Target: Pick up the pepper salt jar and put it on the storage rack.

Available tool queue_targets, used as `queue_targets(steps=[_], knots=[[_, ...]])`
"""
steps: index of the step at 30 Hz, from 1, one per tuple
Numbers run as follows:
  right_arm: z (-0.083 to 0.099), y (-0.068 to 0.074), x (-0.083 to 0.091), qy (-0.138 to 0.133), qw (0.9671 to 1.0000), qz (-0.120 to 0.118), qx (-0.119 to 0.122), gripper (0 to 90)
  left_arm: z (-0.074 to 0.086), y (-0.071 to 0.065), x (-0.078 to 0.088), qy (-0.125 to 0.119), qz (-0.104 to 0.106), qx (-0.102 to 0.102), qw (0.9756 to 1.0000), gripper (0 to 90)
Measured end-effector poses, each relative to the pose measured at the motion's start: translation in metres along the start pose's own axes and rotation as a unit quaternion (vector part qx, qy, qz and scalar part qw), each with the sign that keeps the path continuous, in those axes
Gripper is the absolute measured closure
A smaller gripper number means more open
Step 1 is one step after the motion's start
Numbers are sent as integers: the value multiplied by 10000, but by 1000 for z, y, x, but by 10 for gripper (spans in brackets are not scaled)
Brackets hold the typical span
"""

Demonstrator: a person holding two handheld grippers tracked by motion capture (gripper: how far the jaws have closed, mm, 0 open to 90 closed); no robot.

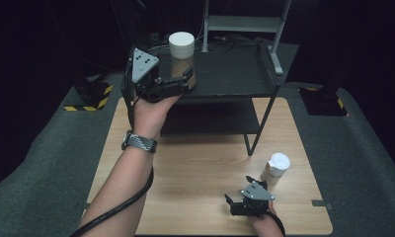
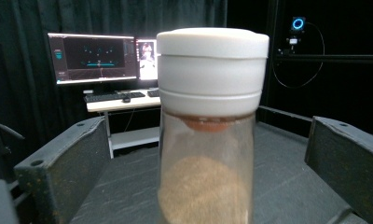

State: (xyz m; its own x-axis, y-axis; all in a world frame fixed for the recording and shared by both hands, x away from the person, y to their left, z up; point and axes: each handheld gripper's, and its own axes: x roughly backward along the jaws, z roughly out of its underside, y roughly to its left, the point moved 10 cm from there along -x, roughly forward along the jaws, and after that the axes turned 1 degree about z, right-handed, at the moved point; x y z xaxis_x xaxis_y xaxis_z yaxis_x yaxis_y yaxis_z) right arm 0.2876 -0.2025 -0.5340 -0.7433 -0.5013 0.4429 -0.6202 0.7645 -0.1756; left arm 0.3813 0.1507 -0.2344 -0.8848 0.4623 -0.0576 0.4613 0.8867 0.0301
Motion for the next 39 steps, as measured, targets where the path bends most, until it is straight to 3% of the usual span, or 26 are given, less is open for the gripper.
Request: queue_targets(steps=[16,27,39], knots=[[0,1,0,24,10000,5,35,0,16,-2,31,29,78,-127,9999,4],[-1,1,-1,39,10000,8,64,0,40,2,48,165,189,-156,9996,4],[-1,1,-1,53,9999,14,94,0,69,-7,71,251,337,-209,9989,4]])
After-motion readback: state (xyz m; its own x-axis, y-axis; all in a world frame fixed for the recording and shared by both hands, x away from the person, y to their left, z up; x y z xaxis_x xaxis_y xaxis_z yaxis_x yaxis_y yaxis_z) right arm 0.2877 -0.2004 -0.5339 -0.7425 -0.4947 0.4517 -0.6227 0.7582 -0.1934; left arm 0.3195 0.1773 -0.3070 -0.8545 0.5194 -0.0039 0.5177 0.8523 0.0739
